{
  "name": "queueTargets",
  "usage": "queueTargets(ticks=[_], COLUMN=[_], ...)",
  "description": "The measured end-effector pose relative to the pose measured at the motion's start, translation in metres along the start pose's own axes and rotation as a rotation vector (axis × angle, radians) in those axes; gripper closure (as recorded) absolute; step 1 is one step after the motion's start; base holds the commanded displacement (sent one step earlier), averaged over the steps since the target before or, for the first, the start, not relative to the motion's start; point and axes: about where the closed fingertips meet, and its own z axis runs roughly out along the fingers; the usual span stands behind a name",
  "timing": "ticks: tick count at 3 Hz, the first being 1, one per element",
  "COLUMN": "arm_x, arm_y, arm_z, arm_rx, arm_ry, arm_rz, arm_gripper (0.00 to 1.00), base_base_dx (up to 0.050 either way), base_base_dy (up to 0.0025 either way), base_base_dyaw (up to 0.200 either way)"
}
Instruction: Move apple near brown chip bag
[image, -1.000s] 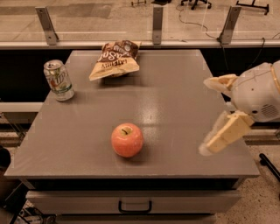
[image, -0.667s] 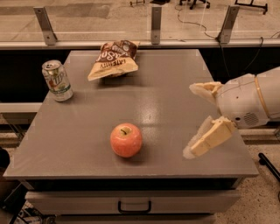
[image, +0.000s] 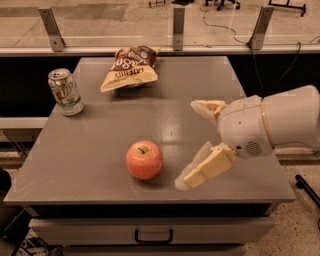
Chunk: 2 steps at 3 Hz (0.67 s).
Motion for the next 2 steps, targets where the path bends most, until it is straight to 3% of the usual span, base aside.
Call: queueTargets(ticks=[2], arm_x=[-0.007], arm_y=[-0.008], arm_z=[0.045], arm_rx=[-0.009], arm_ry=[-0.096], arm_rz=[-0.034], arm_gripper=[0.00], base_base_dx=[0.000], base_base_dy=[0.00000], base_base_dyaw=[0.000])
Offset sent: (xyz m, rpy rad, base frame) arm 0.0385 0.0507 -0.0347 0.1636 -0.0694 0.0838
